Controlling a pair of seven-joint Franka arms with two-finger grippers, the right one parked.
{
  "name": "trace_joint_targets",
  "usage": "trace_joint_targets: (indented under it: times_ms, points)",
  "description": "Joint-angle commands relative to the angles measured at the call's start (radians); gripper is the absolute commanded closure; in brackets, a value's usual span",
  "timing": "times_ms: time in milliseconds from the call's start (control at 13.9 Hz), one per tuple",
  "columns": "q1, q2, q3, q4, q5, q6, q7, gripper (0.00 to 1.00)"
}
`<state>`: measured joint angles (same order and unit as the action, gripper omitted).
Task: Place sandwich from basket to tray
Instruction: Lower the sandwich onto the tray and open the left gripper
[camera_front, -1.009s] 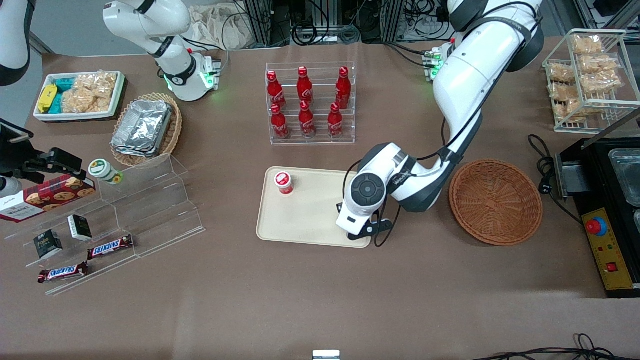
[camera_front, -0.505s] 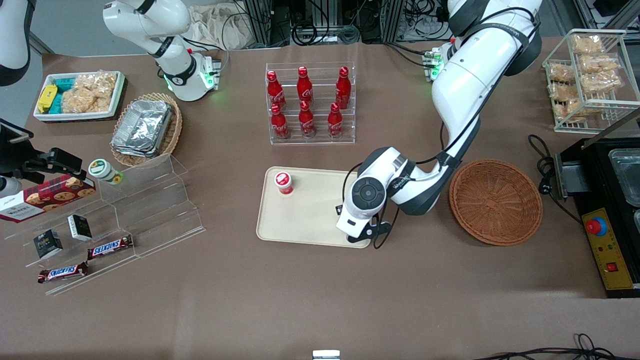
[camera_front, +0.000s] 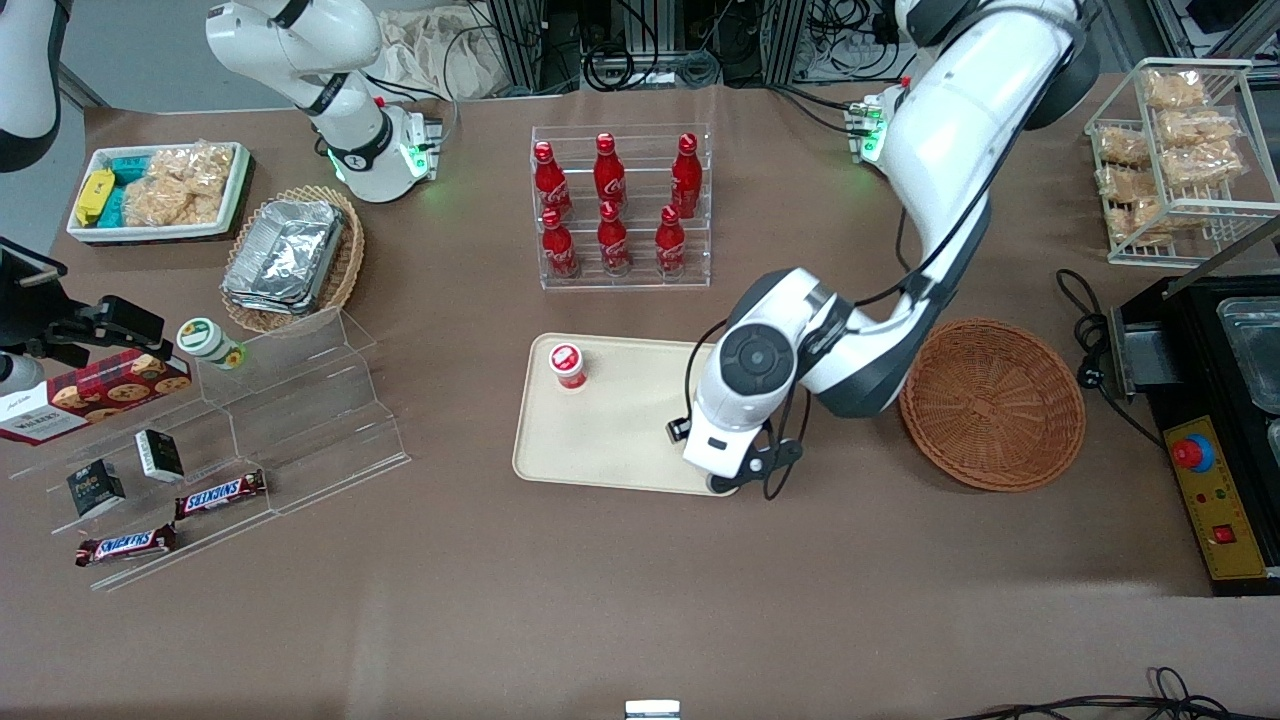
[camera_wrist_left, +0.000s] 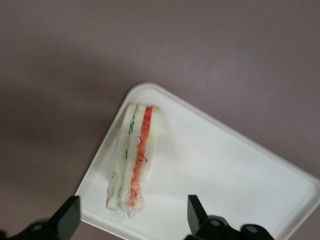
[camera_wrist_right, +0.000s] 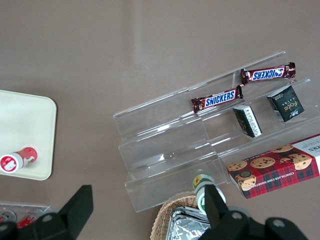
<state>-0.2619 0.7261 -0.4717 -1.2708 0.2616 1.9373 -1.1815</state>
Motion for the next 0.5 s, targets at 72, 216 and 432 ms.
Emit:
trace_joint_targets:
  times_ms: [72, 216, 432]
  points:
    - [0.044, -0.19, -0.002, -0.036, 0.012, -0.079, -0.115, 0.0]
    - [0.074, -0.275, -0.002, -0.036, 0.004, -0.177, -0.104, 0.0]
    - [0.176, -0.394, -0.008, -0.073, -0.016, -0.251, -0.046, 0.0]
